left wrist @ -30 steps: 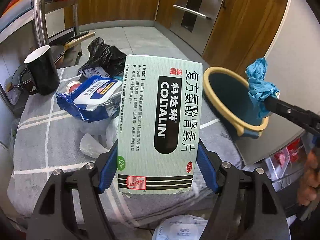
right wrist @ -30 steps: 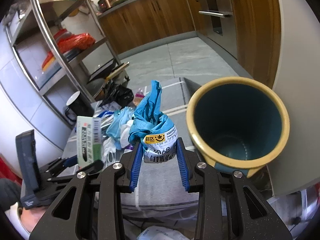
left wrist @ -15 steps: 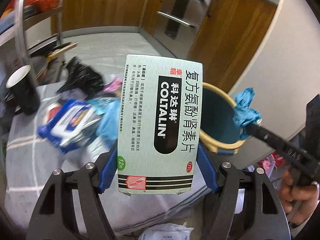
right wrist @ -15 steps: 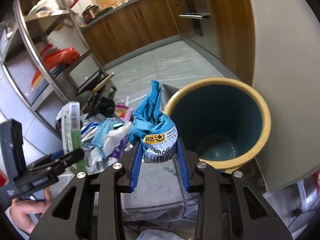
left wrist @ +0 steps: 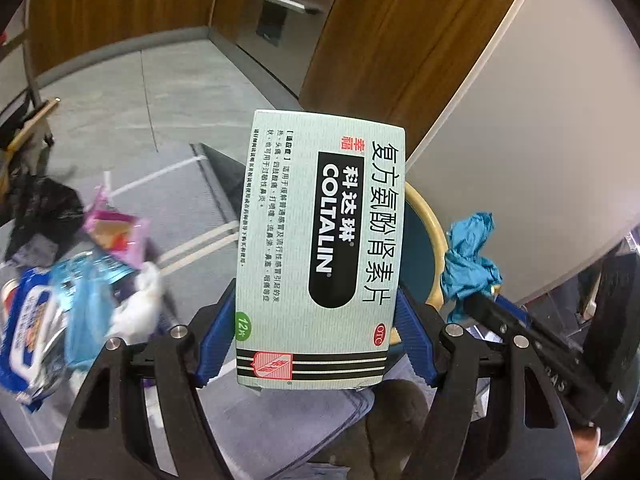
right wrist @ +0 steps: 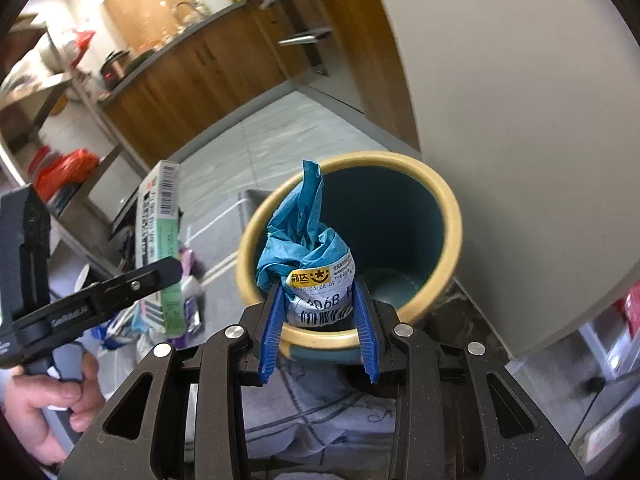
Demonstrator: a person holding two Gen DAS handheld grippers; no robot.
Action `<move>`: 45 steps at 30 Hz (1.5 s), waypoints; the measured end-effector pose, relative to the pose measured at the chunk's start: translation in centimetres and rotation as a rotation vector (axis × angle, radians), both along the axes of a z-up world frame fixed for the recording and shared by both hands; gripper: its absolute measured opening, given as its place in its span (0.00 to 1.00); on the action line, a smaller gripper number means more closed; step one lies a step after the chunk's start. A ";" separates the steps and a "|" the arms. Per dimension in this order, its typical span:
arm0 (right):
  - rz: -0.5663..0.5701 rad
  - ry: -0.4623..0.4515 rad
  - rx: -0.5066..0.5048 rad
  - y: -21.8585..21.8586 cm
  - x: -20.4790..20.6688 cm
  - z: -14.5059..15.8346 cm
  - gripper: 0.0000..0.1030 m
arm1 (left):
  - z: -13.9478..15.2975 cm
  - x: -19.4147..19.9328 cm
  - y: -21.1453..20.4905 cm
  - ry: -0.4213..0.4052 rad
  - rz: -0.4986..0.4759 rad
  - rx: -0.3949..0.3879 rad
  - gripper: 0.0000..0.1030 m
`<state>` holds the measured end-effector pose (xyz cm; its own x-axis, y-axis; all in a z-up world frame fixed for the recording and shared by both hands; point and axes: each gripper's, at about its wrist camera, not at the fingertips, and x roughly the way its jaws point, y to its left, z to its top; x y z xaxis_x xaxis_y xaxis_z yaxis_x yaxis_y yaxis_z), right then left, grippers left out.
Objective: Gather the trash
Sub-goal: 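Carry the box and the bottle over the teal bin with both grippers, then open both grippers to drop the box and bottle into the bin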
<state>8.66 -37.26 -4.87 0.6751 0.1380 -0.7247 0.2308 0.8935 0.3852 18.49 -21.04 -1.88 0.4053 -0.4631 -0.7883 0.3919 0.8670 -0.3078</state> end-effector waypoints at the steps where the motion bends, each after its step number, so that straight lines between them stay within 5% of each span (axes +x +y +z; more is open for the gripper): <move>1: -0.010 0.010 0.003 -0.3 0.1 -0.4 0.35 | -0.5 0.6 -0.5 0.018 -0.007 -0.006 0.69; 12: -0.054 0.070 0.005 -0.9 1.8 -2.3 0.35 | -6.0 6.3 -3.0 0.234 0.011 -0.105 0.70; 23: -0.044 0.118 -0.026 -0.3 2.9 -3.5 0.35 | -6.7 6.9 -3.8 0.262 0.036 -0.110 0.71; 32: -0.043 0.108 -0.047 -0.2 3.1 -3.4 0.39 | -4.1 4.9 -0.6 0.207 0.057 -0.130 0.79; 38: -0.053 0.083 -0.052 -0.2 3.0 -2.8 0.63 | -1.0 2.9 2.2 0.128 0.071 -0.128 0.82; 45: -0.037 0.045 -0.059 0.4 2.6 -1.7 0.65 | 2.3 0.8 5.8 0.034 0.114 -0.107 0.83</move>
<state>11.26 -36.84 -6.54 0.6456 0.0698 -0.7605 0.2798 0.9050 0.3206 19.29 -15.27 0.46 0.4336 -0.4976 -0.7513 0.2807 0.8668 -0.4121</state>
